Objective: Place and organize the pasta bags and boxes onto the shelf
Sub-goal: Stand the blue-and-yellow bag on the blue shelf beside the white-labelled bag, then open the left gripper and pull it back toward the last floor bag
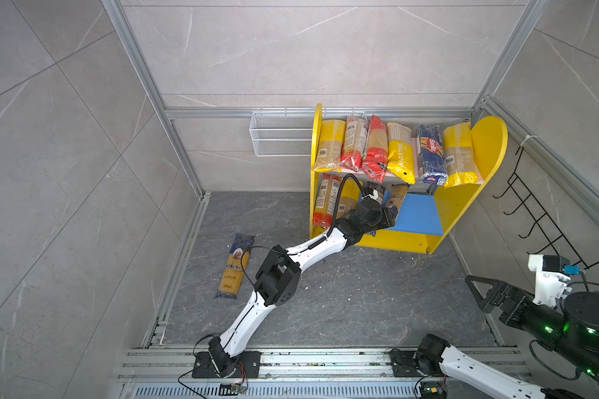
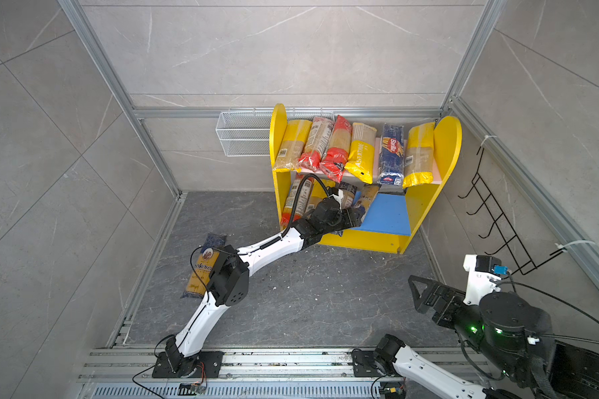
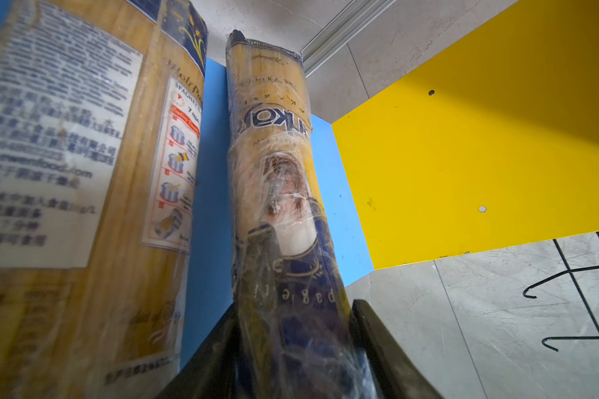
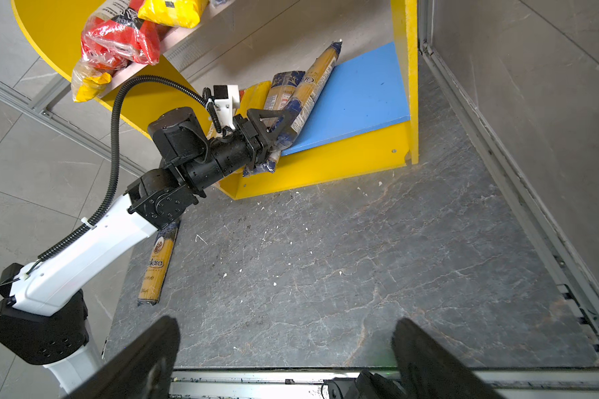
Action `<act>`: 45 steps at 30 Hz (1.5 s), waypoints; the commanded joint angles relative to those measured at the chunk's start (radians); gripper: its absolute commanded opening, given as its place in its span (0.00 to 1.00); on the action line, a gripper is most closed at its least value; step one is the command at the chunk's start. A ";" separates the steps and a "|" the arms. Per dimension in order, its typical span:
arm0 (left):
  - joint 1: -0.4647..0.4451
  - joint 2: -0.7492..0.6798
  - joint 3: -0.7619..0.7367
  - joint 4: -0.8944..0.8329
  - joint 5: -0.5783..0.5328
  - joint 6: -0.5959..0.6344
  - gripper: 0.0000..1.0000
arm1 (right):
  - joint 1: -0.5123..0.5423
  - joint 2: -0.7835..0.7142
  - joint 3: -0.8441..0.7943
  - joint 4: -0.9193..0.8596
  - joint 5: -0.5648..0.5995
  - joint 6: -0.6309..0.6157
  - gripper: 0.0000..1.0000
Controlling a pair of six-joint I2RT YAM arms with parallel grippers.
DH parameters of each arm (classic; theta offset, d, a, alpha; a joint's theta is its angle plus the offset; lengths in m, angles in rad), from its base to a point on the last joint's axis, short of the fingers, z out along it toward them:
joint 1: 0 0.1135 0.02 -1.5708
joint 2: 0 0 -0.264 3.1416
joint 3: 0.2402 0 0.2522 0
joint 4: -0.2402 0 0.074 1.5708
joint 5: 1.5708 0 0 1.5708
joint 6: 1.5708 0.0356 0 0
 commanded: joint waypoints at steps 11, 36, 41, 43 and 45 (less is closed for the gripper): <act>-0.018 -0.044 -0.031 0.100 0.027 -0.033 0.57 | 0.007 -0.031 0.001 -0.115 0.010 -0.003 1.00; -0.027 -0.403 -0.411 0.065 0.006 0.073 0.78 | 0.008 0.056 -0.101 -0.068 -0.018 -0.066 1.00; -0.026 -0.636 -0.744 0.029 -0.125 0.074 0.78 | 0.008 0.103 -0.161 0.033 -0.071 -0.117 1.00; -0.012 -0.726 -0.862 -0.036 -0.196 0.040 0.78 | 0.008 0.132 -0.189 0.078 -0.098 -0.135 1.00; 0.014 -0.822 -0.988 -0.114 -0.270 -0.020 0.78 | 0.008 0.160 -0.217 0.145 -0.136 -0.152 1.00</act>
